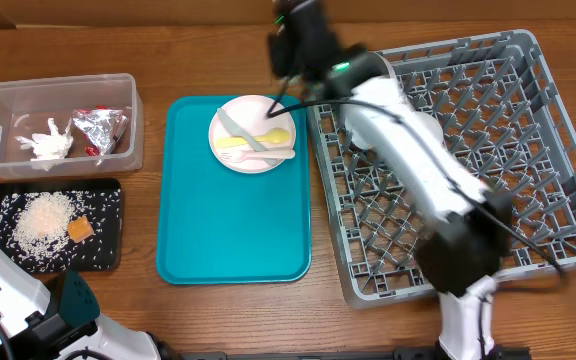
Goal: Sort waste into correct bins and load items into the dishwasher rack
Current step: 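Carry the cup right and set it upside down in the rack's back-right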
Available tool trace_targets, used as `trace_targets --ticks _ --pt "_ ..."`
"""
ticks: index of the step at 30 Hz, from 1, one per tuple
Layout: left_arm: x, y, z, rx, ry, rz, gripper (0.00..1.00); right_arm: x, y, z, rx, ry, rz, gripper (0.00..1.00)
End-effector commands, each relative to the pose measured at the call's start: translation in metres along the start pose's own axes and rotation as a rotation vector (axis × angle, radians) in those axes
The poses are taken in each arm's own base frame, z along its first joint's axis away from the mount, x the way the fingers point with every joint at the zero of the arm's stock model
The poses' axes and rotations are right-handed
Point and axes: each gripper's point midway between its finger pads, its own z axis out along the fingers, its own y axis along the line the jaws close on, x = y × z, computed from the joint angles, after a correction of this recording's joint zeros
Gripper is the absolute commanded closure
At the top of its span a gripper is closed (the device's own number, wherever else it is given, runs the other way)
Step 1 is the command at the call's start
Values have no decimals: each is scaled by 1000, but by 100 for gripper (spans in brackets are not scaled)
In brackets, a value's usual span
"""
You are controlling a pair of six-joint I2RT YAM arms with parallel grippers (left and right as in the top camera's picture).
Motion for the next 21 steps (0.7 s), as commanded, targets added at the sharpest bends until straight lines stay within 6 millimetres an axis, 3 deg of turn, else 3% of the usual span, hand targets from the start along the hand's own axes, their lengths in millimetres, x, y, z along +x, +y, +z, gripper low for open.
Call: trace_targets --ticks 1,5,9,14,21 --pt "0 2 5 -15 7 5 0 -65 -29 -82 -6 -165 71 68" --pt "0 2 5 -15 7 5 0 -83 -95 -129 90 -199 129 67" --pt "0 2 5 -15 7 5 0 -67 -180 -152 257 -130 210 68" --pt "0 2 5 -16 8 5 0 -28 -252 -152 404 14 296 67" --pt "0 2 5 -15 7 5 0 30 -308 -137 519 195 392 66"
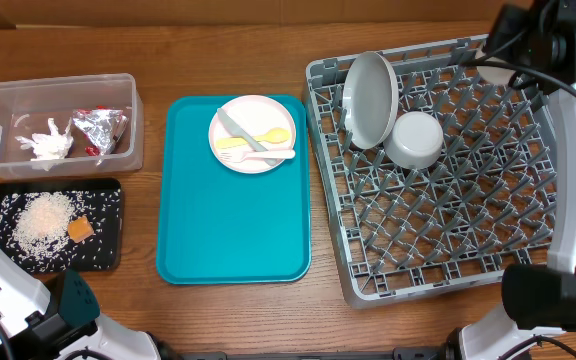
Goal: Sort waste into correct bins and load items into the dishwasher rack
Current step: 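Carry the cup right and set it upside down in the rack's back-right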
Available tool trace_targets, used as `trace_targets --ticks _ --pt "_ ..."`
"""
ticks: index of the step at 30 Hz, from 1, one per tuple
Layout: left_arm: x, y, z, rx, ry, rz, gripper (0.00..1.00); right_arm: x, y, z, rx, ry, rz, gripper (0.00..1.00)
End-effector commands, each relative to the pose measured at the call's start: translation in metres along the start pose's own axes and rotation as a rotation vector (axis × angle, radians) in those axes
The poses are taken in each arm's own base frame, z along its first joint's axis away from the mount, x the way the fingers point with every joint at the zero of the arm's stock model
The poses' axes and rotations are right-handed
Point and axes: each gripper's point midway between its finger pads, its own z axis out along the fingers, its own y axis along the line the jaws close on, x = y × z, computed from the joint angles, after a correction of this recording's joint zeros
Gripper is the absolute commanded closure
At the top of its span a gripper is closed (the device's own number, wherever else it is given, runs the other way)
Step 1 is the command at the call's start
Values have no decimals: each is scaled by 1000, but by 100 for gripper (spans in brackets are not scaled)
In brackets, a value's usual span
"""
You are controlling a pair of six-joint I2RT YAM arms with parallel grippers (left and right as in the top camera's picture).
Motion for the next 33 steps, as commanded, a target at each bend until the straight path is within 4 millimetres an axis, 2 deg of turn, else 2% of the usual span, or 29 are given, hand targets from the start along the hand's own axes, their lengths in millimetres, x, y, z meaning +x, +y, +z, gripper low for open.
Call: trace_targets --ticks 1,7,13,24,29,31,33 --pt "0 2 5 -15 7 5 0 13 -21 24 50 56 41 66" --pt "0 2 5 -15 7 5 0 40 -63 75 124 115 105 65" --pt "0 2 5 -15 7 5 0 68 -78 115 95 153 152 62" --pt "0 2 5 -15 7 5 0 93 -83 143 111 186 151 59" --pt "0 2 5 -15 7 5 0 102 -84 149 116 219 148 57" --pt "0 2 5 -15 7 5 0 102 -79 150 92 224 150 51" --pt "0 2 5 -15 7 5 0 103 -75 150 70 231 152 30"
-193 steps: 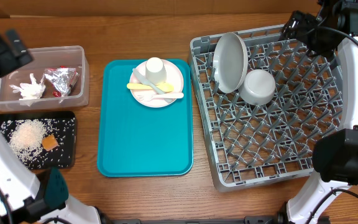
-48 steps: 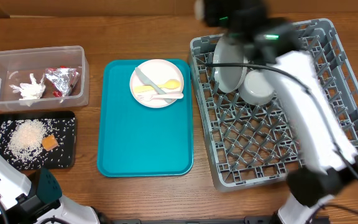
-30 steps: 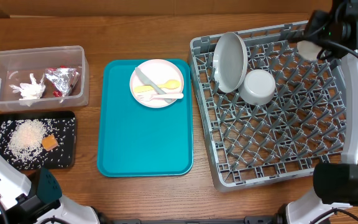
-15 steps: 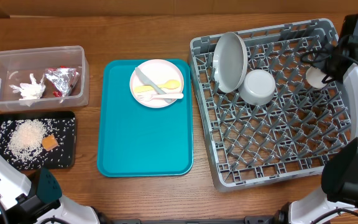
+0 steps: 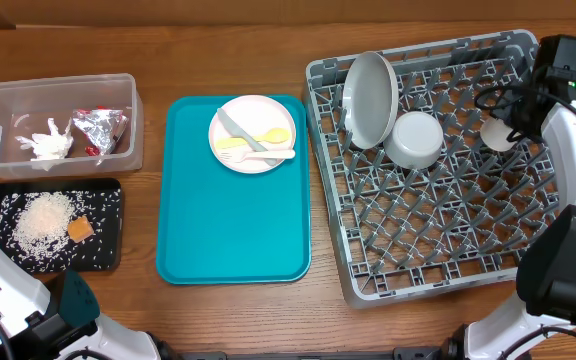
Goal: Sort waste into correct bins and load items into the dishwasher rack
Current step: 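Carry the cup right and set it upside down in the rack's back-right, then return the right gripper to the plate and grasp the white fork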
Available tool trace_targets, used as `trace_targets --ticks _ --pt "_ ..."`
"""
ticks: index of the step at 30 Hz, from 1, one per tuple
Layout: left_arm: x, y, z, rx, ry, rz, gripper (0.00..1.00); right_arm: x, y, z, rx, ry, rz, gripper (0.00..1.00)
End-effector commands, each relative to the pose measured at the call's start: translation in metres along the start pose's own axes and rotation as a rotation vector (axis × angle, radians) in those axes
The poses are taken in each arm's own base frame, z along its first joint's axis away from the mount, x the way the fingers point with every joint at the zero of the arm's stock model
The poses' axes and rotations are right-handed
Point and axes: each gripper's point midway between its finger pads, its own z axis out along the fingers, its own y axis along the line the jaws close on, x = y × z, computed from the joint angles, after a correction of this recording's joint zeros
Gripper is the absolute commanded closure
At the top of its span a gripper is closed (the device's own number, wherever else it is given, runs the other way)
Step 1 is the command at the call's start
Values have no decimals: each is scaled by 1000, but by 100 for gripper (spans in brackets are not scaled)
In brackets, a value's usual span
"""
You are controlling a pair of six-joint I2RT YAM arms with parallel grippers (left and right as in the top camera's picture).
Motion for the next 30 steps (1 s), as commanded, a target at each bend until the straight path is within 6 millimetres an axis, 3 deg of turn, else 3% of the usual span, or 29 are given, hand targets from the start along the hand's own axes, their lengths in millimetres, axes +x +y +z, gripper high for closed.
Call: trace_targets --ticks 1,6,9,14,18,21,23,27,30 --pt "0 2 5 -15 7 5 0 3 7 1 -39 16 -2 22" --pt "0 2 5 -15 7 5 0 4 10 -6 -54 35 -2 4" --pt "0 2 5 -15 7 5 0 -7 18 -28 -94 36 -1 0" --pt "0 2 5 -15 7 5 0 -27 54 -96 -279 18 -19 0" --pt "0 2 5 -15 7 5 0 -24 109 -167 -530 7 -102 0" --pt "0 2 5 -15 7 5 0 -3 162 -213 -731 -11 -277 0" --pt "0 2 5 -15 7 5 0 17 196 -229 -799 -17 -371 0" --pt "0 2 5 -15 7 5 0 63 253 -242 -878 -20 -577 0" --pt "0 2 5 -15 7 5 0 98 290 -240 -902 -41 -746 0"
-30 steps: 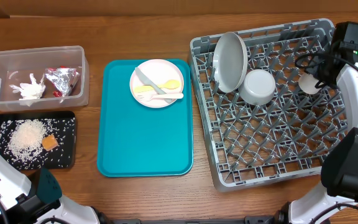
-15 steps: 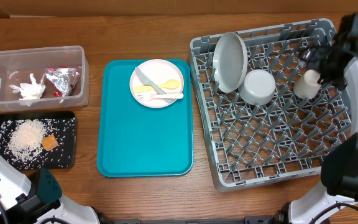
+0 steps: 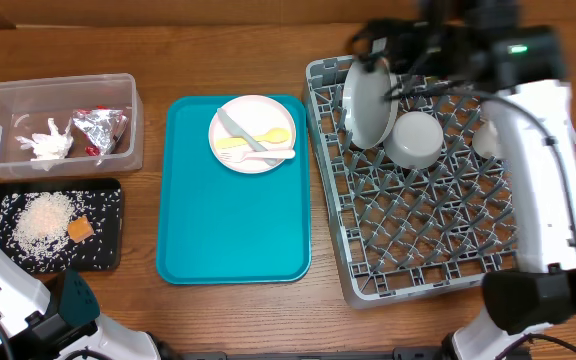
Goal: Sort waste into correct bins and load items into the dishwasher rack
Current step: 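Return the right gripper to the plate and grasp the white fork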
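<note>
A white plate (image 3: 253, 134) on the teal tray (image 3: 233, 225) carries a grey knife (image 3: 236, 128), a yellow spoon (image 3: 258, 138) and a pink fork (image 3: 263, 155). In the grey dishwasher rack (image 3: 438, 230) a large white dish (image 3: 368, 100) stands on edge, with a white bowl (image 3: 415, 138) beside it and a small white cup (image 3: 485, 138) further right. My right gripper (image 3: 383, 42) is a blur over the rack's far left corner, so its jaws cannot be made out. Only a dark part of the left arm shows at the left edge.
A clear bin (image 3: 118, 95) at the far left holds crumpled paper and foil wrappers. Below it a black tray (image 3: 108, 250) holds rice and an orange scrap. The right arm spans the rack's right side from the front edge to the back.
My right gripper has gone from the rack's far right corner to above its far left corner, near the upright dish. The small cup sits slightly further left in the rack.
My right arm first reached over the plate at the tray's far end. It was then at the rack's far right corner, with the dish and bowl showing in the rack. A small cup then showed at the rack's right side. Now the gripper is back over the rack's left.
</note>
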Available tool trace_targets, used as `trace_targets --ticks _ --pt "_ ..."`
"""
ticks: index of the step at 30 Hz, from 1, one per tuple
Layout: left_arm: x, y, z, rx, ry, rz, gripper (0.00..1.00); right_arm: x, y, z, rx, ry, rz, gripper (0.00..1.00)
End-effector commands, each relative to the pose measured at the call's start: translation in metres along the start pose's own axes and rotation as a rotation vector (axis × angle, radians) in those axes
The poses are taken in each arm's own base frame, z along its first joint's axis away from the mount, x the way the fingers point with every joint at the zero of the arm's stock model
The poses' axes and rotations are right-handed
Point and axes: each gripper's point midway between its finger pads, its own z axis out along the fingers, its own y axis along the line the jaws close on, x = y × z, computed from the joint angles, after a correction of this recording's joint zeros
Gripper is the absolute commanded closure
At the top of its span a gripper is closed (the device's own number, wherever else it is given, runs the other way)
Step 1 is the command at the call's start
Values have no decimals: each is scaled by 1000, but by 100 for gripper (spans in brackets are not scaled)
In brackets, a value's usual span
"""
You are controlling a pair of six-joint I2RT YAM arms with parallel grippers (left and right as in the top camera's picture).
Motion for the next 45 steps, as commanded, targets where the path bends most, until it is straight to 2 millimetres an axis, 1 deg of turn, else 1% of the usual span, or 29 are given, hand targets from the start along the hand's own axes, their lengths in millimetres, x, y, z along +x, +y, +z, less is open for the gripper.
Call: trace_targets --ticks 1,2,3,4,6,8,10,14,16,19,21,24,26,30,36,40,45 --pt "0 2 5 -15 7 5 0 17 37 38 -47 57 -205 0" --pt "0 2 5 -15 7 5 0 26 48 57 -37 83 -257 0" --pt "0 2 5 -15 7 5 0 31 52 66 -31 95 -274 0" --pt "0 2 5 -15 7 5 0 38 58 80 -23 113 -301 0" --pt "0 2 5 -15 7 5 0 54 64 111 10 154 -338 0" --pt "0 2 5 -15 7 5 0 70 65 140 51 193 -367 0" --pt "0 2 5 -15 7 5 0 88 60 168 116 233 -396 0" --pt "0 2 5 -16 8 5 0 120 39 213 236 309 -452 0" --pt "0 2 5 -15 7 5 1 139 30 231 245 365 -497 0" --pt "0 2 5 -15 7 5 0 163 16 247 257 445 -515 1" --pt "0 2 5 -15 7 5 0 175 9 252 264 483 -512 5" --pt "0 2 5 -15 7 5 0 186 2 256 271 523 -511 19" --pt "0 2 5 -15 7 5 0 188 1 255 272 532 -510 25" --pt "0 2 5 -15 7 5 0 194 5 254 244 553 -500 27" --pt "0 2 5 -15 7 5 0 204 2 255 236 581 -492 40" --pt "0 2 5 -15 7 5 0 213 -2 255 238 606 -488 42" --pt "0 2 5 -15 7 5 0 215 -1 255 230 609 -484 43"
